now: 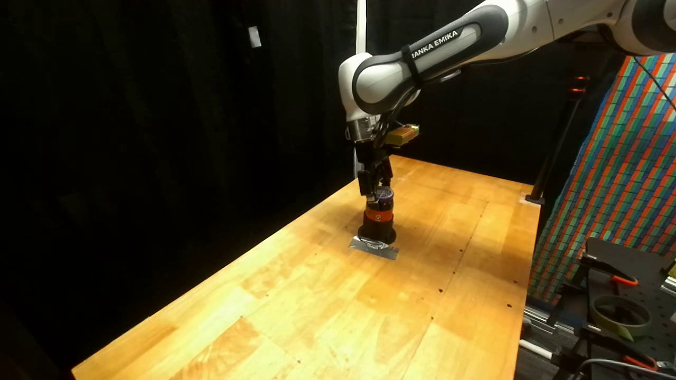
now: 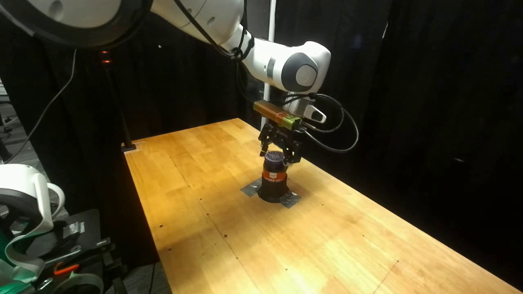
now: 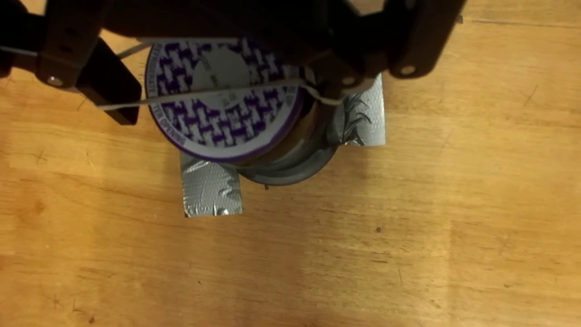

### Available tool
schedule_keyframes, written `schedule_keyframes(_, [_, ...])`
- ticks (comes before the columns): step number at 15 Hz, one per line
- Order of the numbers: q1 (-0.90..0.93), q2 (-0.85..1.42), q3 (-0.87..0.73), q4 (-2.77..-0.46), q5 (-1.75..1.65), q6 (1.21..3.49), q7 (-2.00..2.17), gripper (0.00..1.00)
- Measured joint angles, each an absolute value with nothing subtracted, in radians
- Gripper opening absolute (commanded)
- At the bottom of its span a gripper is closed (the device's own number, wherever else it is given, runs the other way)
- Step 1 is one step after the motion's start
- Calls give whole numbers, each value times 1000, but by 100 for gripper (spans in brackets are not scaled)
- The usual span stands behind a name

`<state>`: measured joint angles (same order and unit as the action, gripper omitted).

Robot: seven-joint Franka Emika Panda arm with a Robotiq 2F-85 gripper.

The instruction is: Place the elastic on the cup

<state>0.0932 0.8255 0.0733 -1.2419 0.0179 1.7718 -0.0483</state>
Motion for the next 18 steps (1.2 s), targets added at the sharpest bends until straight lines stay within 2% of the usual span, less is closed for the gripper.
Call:
schedule_keyframes(5, [98, 754, 74, -1375, 18, 1792, -46, 100])
schedule_keyframes(9, [103, 679, 74, -1523, 18, 1896, -38, 100])
schedule_keyframes(10, [103, 656, 74, -1565, 18, 1937, -36, 75])
schedule_keyframes(11, [103, 633, 73, -1609, 18, 1987, -32, 73])
schedule_keyframes(16, [103, 509, 68, -1847, 8, 2292, -6, 33])
schedule_keyframes(18, [103, 466, 65, -1931, 7, 2392, 3, 21])
